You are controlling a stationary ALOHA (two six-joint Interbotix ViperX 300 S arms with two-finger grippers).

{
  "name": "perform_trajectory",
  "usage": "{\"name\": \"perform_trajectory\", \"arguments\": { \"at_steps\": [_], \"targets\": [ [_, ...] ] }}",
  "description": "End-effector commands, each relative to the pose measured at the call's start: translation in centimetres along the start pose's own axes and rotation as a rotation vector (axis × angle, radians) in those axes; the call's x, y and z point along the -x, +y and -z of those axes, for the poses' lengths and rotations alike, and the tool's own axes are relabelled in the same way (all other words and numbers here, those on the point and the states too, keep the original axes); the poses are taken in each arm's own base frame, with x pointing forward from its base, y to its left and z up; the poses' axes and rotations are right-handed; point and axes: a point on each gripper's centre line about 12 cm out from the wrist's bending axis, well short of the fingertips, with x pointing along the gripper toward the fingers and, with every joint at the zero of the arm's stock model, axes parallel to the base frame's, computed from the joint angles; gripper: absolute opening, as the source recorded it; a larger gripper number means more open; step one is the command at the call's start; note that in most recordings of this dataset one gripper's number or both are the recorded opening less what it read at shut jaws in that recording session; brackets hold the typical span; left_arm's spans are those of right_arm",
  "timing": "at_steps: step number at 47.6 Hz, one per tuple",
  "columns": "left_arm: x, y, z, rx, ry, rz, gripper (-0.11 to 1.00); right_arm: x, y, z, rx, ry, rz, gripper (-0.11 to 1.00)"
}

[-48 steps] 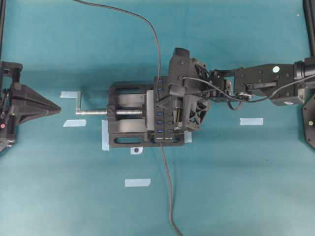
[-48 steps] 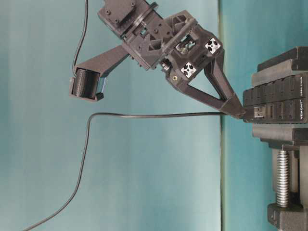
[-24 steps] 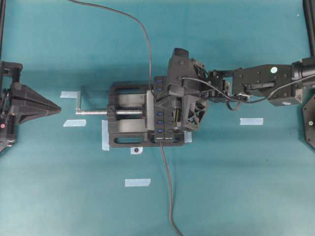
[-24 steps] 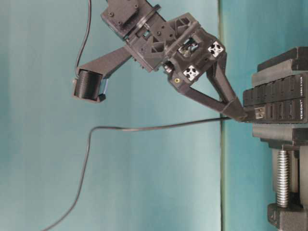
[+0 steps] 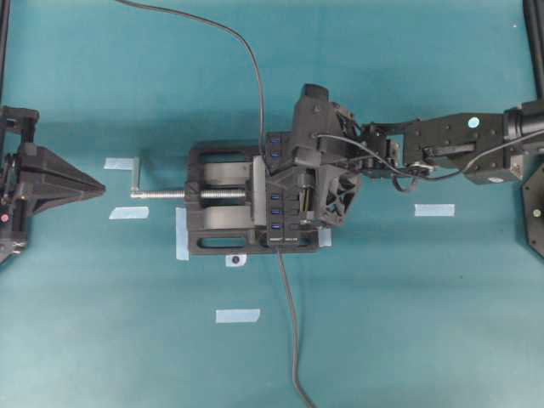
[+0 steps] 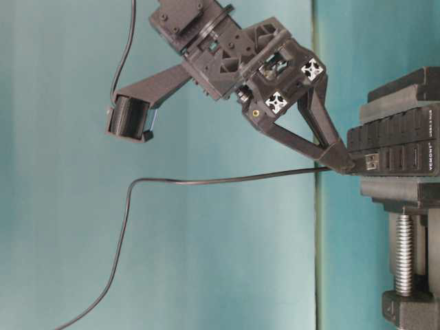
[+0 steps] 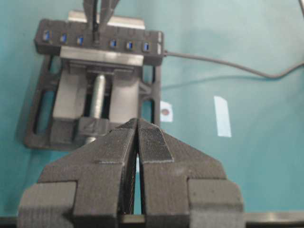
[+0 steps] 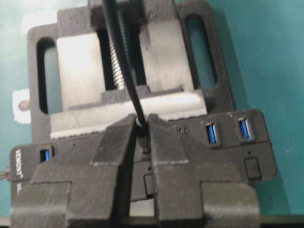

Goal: Insert the USB into the center port of the fixed hub
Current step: 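Push the plug into the center port with the right gripper, then press and hold the plug seated in the center port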

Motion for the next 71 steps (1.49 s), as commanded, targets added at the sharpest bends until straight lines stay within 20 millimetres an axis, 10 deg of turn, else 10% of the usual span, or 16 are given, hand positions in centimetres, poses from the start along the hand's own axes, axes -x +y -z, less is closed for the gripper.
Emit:
{"name": "perform_trajectory", "arguments": {
  "at_steps": [1,71],
  "targets": [
    [0.0,-0.1,-0.5,0.0,-0.014,0.001,0.02,0.3,0.0,-0.1,-0.014,-0.003,0.0,0.09],
    [0.0,-0.1,-0.5,0.0,-0.014,0.001,0.02,0.0,-0.7,1.0,0.009,0.045,0.015,0.09]
  ]
}}
